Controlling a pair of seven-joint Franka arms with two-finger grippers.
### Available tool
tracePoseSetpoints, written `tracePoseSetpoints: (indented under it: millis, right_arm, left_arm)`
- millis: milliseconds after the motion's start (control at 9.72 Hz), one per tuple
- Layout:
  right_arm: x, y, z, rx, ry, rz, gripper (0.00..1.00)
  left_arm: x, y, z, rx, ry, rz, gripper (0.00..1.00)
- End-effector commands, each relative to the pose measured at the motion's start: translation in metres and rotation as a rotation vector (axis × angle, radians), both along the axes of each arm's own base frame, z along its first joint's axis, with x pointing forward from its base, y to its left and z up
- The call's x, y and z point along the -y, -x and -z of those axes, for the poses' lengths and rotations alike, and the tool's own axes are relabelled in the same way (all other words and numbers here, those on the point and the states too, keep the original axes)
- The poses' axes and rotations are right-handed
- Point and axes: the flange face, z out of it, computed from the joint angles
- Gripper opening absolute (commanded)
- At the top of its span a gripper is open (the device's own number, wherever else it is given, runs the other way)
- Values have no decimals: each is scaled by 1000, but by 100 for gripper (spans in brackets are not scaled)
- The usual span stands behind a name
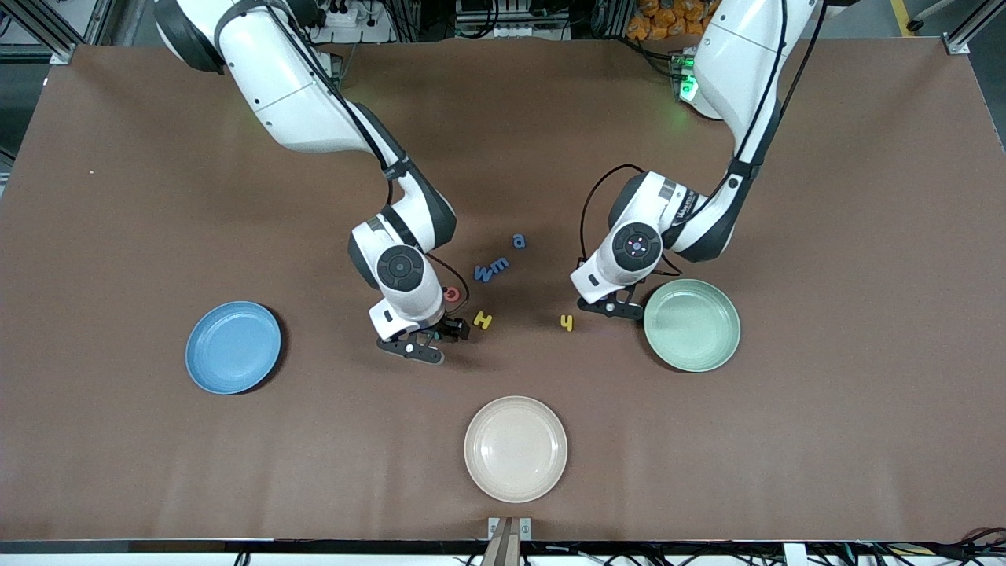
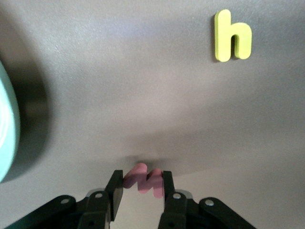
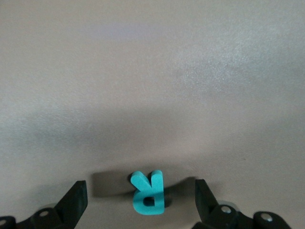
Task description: Sort uppercase to blue plate, lowercase to green plate
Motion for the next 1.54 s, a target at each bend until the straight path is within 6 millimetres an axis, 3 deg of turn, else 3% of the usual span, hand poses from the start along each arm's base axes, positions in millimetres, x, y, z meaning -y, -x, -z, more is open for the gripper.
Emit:
tracePoseSetpoints:
  millis: [0,206,309,617,720,823,926,1132,1234,1440]
  right_arm:
    - [5,-3,-16,3,-23,8,100]
    - [4,-7,-21,13,-29,8,100]
    - [5,-8,-21,14,-30,10,100]
    - [6,-11,-24,19,-34,14,100]
    - [6,-10,-23,18,-33,14,100]
    - [6,-11,-24,19,-34,14,100]
    - [6,-11,-24,20,-33,13,100]
    - [6,-11,-24,20,-33,11,100]
    - [6,-10,-22,16,-30,8,100]
    - [7,-10,-21,16,-28,7,100]
  left_arm:
    - [-26,-22,-13,-37,9,43,28]
    - [-45,-42,-34,-83,10,71,28]
    - [-64,-53,-36,-82,28,96,28]
    - [-121,-75,-30,-87,39,177,28]
    - [-125,-77,-28,-76,18,196,29]
    - [-123,-77,-28,-74,14,185,86]
    - [-119,-75,-28,-74,15,183,100]
    - [-99,-71,-28,-59,28,107,100]
    - [-78,-64,-26,-48,15,77,100]
    - [-17,-70,-22,1,3,32,100]
